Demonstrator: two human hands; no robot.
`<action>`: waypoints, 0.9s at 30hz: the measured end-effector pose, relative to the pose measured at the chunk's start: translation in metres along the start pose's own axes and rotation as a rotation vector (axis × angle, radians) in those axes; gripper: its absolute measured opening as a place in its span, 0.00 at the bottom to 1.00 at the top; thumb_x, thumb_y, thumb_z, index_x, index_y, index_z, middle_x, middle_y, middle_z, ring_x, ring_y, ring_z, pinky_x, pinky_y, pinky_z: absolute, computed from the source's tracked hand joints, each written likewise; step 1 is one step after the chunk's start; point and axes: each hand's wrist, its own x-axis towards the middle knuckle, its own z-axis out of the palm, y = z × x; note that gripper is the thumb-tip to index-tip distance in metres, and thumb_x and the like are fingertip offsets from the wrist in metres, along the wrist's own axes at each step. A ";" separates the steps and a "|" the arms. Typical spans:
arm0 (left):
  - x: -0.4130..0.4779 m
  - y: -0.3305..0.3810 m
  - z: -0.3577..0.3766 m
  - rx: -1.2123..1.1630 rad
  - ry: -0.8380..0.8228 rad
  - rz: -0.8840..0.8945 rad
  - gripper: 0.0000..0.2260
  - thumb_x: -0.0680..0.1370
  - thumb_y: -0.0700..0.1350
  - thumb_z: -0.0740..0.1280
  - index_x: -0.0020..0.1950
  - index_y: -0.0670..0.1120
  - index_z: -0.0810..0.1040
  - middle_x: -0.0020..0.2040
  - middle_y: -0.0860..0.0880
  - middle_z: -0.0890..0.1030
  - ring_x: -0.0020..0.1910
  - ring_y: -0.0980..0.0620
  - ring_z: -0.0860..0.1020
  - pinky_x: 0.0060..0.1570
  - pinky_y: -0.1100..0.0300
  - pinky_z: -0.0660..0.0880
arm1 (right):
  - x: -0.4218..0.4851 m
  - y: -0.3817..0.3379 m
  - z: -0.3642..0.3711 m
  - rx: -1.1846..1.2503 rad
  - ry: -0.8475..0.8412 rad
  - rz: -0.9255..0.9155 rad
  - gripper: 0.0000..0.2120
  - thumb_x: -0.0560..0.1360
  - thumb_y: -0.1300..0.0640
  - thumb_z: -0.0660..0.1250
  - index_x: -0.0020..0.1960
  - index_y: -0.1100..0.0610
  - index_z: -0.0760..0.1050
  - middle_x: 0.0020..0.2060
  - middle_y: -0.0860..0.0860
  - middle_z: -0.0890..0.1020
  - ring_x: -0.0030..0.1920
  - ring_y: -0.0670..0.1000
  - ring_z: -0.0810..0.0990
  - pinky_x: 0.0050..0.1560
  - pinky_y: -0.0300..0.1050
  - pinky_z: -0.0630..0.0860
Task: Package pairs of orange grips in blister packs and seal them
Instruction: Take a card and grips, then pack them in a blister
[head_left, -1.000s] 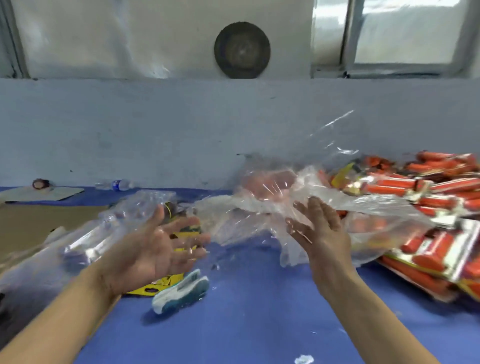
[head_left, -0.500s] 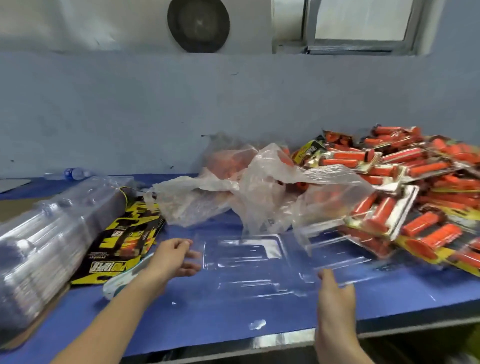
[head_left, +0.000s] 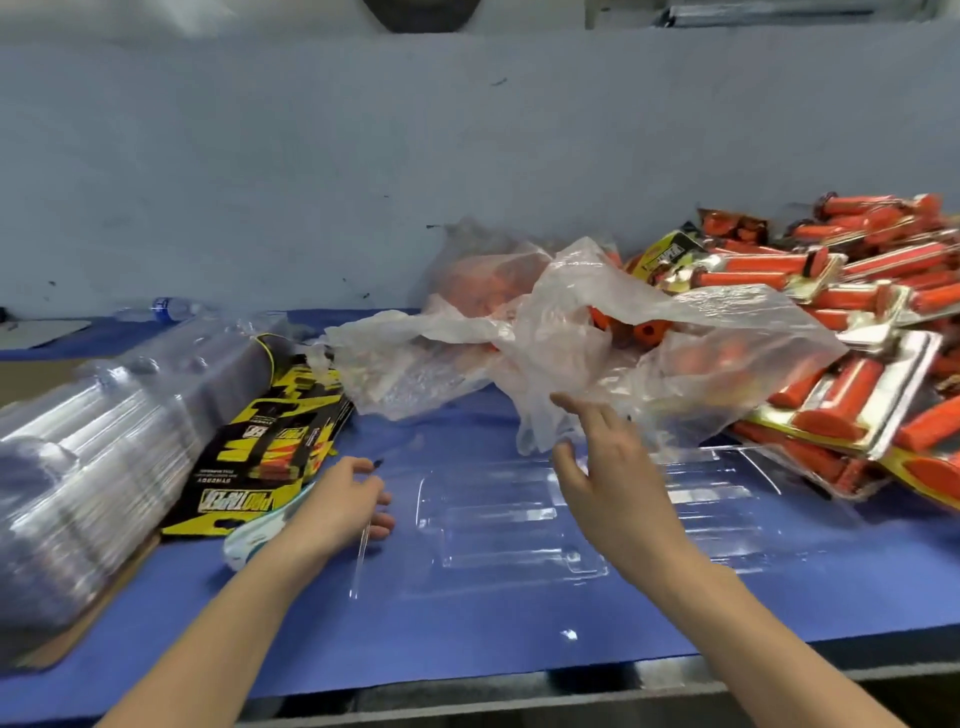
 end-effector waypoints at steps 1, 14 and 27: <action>0.003 -0.002 -0.003 0.033 0.002 0.023 0.10 0.83 0.36 0.57 0.64 0.44 0.65 0.46 0.38 0.75 0.30 0.44 0.75 0.31 0.54 0.73 | 0.006 0.005 0.008 -0.102 -0.036 -0.042 0.21 0.80 0.57 0.60 0.72 0.49 0.65 0.64 0.47 0.73 0.64 0.51 0.69 0.62 0.41 0.62; -0.010 -0.022 0.003 0.578 0.012 0.231 0.32 0.76 0.60 0.68 0.75 0.53 0.59 0.67 0.43 0.68 0.50 0.42 0.80 0.46 0.53 0.78 | -0.002 0.011 0.078 -0.360 -0.548 -0.242 0.28 0.79 0.35 0.52 0.76 0.43 0.58 0.78 0.49 0.55 0.77 0.51 0.51 0.77 0.56 0.42; -0.028 -0.013 0.006 0.823 0.053 0.272 0.24 0.81 0.61 0.59 0.74 0.54 0.61 0.67 0.44 0.67 0.58 0.43 0.77 0.57 0.51 0.71 | -0.004 0.006 0.084 -0.329 -0.555 -0.196 0.28 0.79 0.35 0.52 0.76 0.44 0.56 0.78 0.48 0.54 0.78 0.51 0.50 0.77 0.55 0.44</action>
